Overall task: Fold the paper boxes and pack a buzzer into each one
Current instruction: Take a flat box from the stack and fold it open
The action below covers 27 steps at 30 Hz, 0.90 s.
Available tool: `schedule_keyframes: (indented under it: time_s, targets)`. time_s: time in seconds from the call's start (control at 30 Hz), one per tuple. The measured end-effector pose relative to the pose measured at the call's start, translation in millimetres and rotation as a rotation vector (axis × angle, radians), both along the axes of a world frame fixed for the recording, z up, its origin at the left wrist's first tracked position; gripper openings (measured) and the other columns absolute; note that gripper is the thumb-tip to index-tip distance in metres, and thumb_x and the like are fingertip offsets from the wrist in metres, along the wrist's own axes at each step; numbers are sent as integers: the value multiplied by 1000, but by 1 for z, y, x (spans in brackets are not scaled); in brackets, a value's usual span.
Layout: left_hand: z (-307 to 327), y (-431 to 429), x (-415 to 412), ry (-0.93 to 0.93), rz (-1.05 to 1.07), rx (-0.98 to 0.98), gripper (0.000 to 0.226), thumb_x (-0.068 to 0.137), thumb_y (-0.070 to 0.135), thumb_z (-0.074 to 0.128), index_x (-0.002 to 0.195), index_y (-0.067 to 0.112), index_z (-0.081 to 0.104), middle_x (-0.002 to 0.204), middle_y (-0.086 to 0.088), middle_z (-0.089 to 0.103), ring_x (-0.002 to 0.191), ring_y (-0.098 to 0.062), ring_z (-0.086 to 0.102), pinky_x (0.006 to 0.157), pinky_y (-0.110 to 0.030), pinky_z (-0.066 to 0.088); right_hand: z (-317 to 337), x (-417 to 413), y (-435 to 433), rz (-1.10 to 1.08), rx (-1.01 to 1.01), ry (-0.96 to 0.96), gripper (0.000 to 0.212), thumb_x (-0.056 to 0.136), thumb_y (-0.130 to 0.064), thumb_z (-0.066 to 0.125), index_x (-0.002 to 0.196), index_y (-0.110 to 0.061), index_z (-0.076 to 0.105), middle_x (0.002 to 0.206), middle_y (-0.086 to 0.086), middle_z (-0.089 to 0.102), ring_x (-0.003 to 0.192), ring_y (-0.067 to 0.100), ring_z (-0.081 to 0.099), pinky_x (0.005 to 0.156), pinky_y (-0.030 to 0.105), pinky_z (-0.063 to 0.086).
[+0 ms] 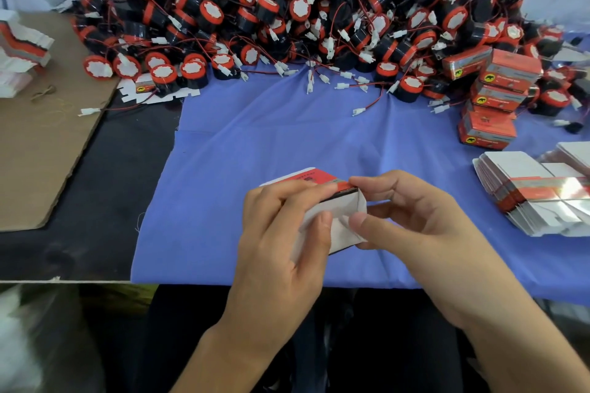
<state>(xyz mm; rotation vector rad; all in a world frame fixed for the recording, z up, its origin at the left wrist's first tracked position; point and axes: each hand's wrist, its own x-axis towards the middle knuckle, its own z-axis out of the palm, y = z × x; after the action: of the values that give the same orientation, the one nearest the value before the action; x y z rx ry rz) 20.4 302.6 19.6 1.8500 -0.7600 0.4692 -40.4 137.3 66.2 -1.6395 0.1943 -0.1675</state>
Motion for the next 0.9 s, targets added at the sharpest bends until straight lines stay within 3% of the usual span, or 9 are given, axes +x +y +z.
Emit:
schedule_keyframes:
  time_s: [0.07,0.13,0.2,0.27,0.4,0.5,0.63,0.77,0.9]
  targets:
    - [0,-1,0,-9,4,-7,33,100,11,62,130,24,67,130,8,60,125,-20,54,104,-25,42,-1,1,5,-53,-64,-51,28,88,-6,79,104,-29,73,104,-1,76,94,17,72,76,33,61]
    - [1,-2,-1,-18,11,-18,34,100,11,62,130,25,66,129,8,58,125,-17,53,103,-27,44,-3,0,13,-115,-138,-95,35,89,2,74,100,-32,71,98,-7,76,90,12,72,73,25,59]
    - [2,-4,-3,-34,8,-15,35,101,12,62,131,29,64,127,9,56,124,-14,51,101,-29,45,-4,0,18,-165,-213,-120,39,87,3,74,98,-34,69,96,-13,74,88,8,71,68,18,56]
    - [3,-3,-2,-28,-3,8,36,101,13,62,132,31,63,128,9,54,125,-15,50,102,-29,45,-4,0,18,-185,-226,-120,41,87,2,75,100,-36,69,98,-14,75,89,9,72,69,22,59]
    - [9,9,2,165,-152,99,56,93,38,71,145,32,52,139,10,48,136,-23,44,107,-19,40,-1,-4,9,-81,-114,-91,36,90,-8,78,112,-36,73,110,-4,76,97,18,74,80,40,64]
    - [12,15,6,194,-206,149,81,77,41,86,147,35,48,138,14,48,134,-21,47,103,-12,39,1,-8,0,1,-67,-42,36,88,-21,73,120,-35,71,119,-2,74,104,22,72,84,40,61]
    - [18,16,4,138,-200,90,76,73,33,91,139,35,54,133,12,53,128,-20,54,99,-13,43,1,-10,-2,45,39,-32,38,88,-20,71,125,-31,70,122,2,73,109,28,70,86,43,62]
    - [28,17,-2,209,-244,-79,71,72,37,89,134,36,55,130,11,57,124,-11,59,92,-11,48,5,-10,-6,159,158,10,61,80,-43,81,137,-37,62,136,5,63,123,29,63,97,43,54]
    - [36,17,-8,294,-329,-137,70,75,39,89,136,36,55,132,3,60,126,-21,61,92,-21,54,9,-9,-5,323,381,46,70,79,-42,83,143,-32,56,135,22,61,118,37,65,90,40,55]
